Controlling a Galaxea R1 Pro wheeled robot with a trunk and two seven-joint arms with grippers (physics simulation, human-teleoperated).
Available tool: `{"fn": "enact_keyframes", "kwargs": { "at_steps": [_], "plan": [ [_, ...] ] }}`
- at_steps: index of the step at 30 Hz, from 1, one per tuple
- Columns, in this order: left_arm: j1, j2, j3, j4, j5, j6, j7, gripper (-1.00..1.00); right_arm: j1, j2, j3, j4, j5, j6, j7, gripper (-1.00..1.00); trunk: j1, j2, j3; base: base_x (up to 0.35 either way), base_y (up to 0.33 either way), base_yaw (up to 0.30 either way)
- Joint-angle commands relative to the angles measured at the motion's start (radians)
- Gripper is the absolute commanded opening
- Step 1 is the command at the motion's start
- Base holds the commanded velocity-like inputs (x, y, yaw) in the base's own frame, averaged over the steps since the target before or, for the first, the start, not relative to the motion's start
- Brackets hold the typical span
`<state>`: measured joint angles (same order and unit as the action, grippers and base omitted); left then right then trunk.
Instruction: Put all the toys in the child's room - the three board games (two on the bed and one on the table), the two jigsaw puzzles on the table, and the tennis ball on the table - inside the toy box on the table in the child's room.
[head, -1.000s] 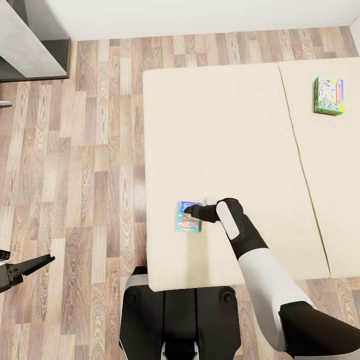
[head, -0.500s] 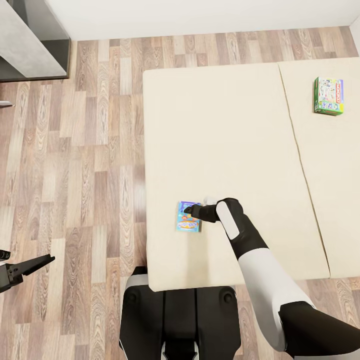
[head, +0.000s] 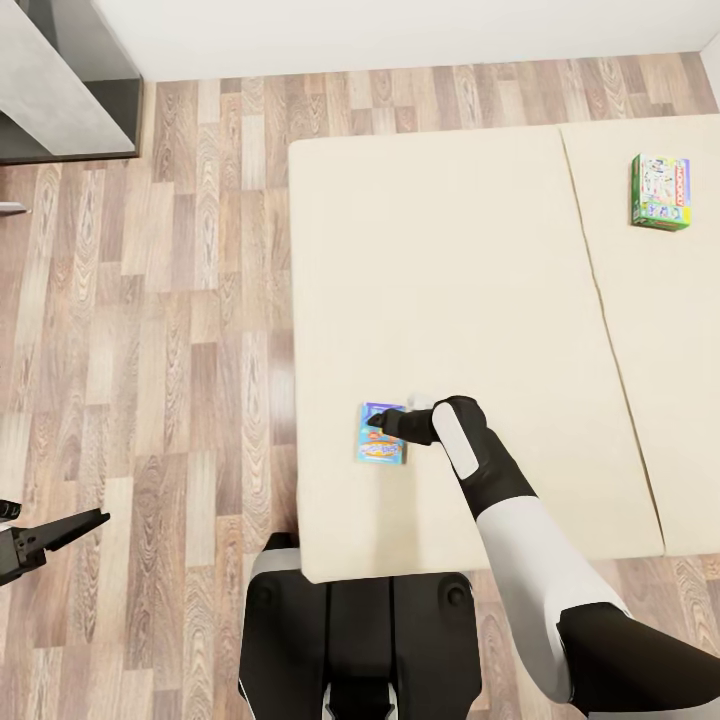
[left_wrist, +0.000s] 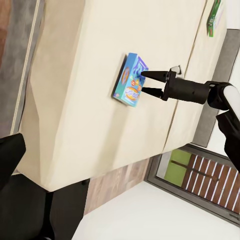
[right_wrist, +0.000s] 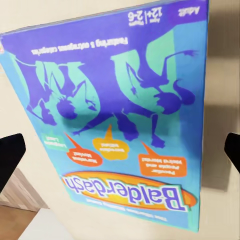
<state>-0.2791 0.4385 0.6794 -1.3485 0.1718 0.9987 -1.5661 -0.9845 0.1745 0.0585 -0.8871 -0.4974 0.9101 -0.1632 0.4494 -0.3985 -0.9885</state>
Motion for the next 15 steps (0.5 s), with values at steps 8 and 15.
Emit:
{"fn": "enact_keyframes", "kwargs": {
  "at_steps": [8,15],
  "plan": [
    [-0.001,0.000,0.000,0.000,-0.001,0.011,-0.005,1.00,0.000,0.000,0.001,-0.001,-0.010,0.003,-0.010,1.00,0.001,-0.002,-0.001,0.000,0.056,0.000],
    [0.000,0.000,0.000,0.000,-0.001,0.011,-0.005,1.00,0.000,0.000,0.001,-0.001,-0.010,0.002,-0.010,1.00,0.001,-0.002,-0.001,0.000,0.024,0.000]
  ]
}}
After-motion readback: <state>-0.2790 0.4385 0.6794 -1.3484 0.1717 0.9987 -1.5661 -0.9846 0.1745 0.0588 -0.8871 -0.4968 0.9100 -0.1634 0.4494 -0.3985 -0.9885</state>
